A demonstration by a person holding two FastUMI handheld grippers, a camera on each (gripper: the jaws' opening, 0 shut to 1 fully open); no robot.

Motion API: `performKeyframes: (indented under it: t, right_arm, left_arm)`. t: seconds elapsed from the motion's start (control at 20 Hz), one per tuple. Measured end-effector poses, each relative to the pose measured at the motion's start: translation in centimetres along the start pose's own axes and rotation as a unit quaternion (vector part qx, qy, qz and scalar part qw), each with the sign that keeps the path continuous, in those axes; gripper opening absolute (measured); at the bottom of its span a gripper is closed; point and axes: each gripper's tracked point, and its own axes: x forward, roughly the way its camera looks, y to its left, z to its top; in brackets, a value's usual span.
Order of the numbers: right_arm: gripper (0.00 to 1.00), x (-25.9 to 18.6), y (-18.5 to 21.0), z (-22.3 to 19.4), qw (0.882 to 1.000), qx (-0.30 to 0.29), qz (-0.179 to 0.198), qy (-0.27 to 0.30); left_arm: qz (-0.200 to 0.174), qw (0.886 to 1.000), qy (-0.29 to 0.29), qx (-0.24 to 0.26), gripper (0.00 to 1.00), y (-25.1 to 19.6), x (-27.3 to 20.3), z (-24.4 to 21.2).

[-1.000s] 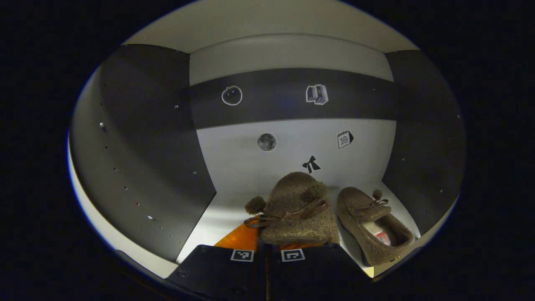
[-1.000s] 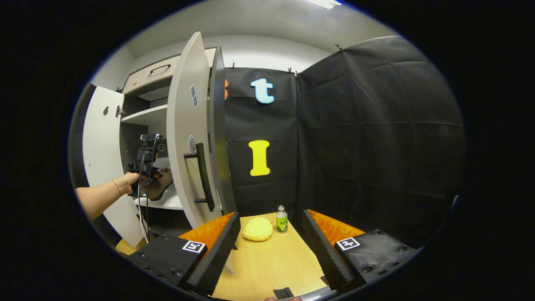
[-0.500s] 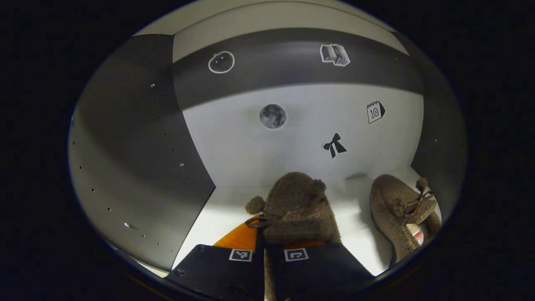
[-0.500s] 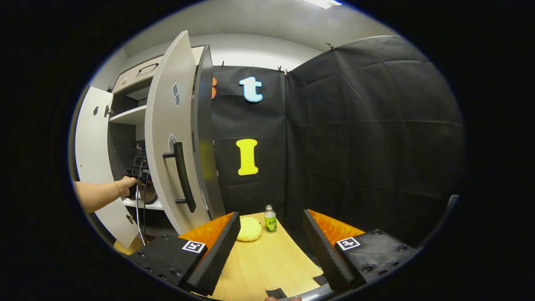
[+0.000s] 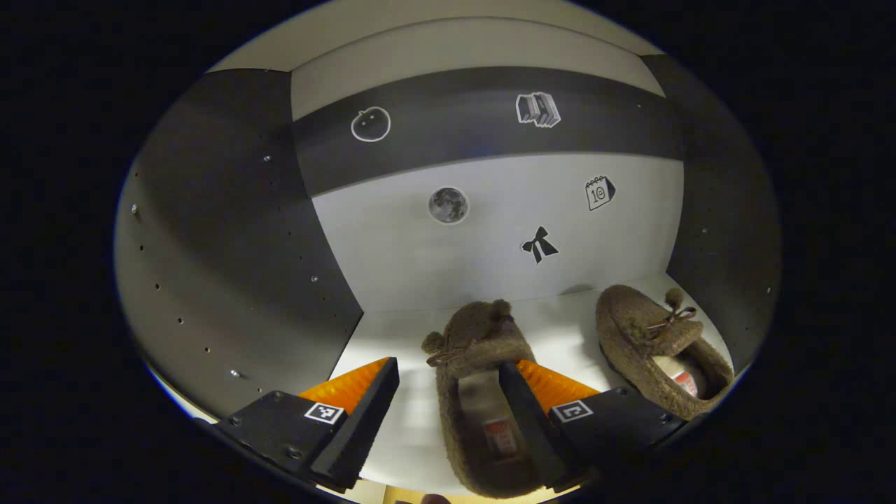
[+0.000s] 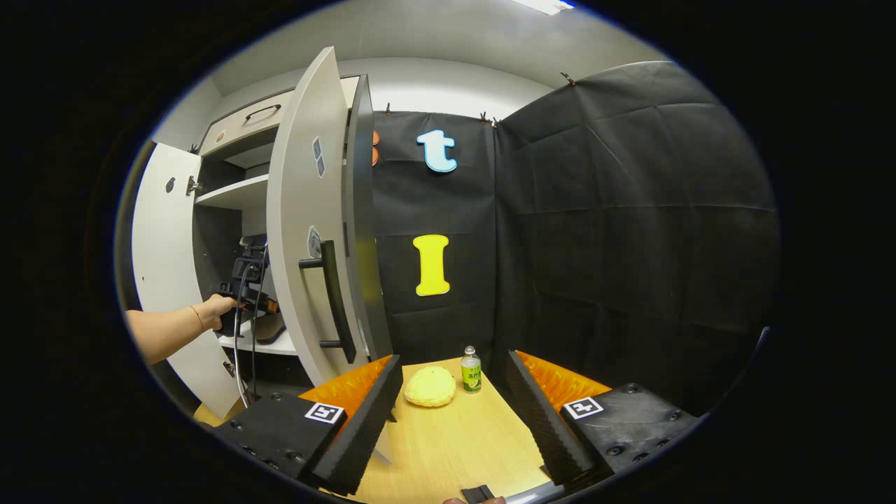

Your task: Grab one shoe with the right hand and put it into the shoe cabinet, grab the other shoe with the left hand and put it into the shoe cabinet; then close the right door with the right hand and the left door with the left hand.

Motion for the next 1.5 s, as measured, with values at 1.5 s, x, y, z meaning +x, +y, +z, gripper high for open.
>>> performKeyframes:
  t: [1.5]
  right_arm:
    - [0.98, 6.3, 5.3, 3.0, 0.999, 0.002, 0.049, -0.02]
  left_arm:
    - [-0.078, 0.974, -0.207, -0.054, 0.99, -0.5, -33.9, -7.2]
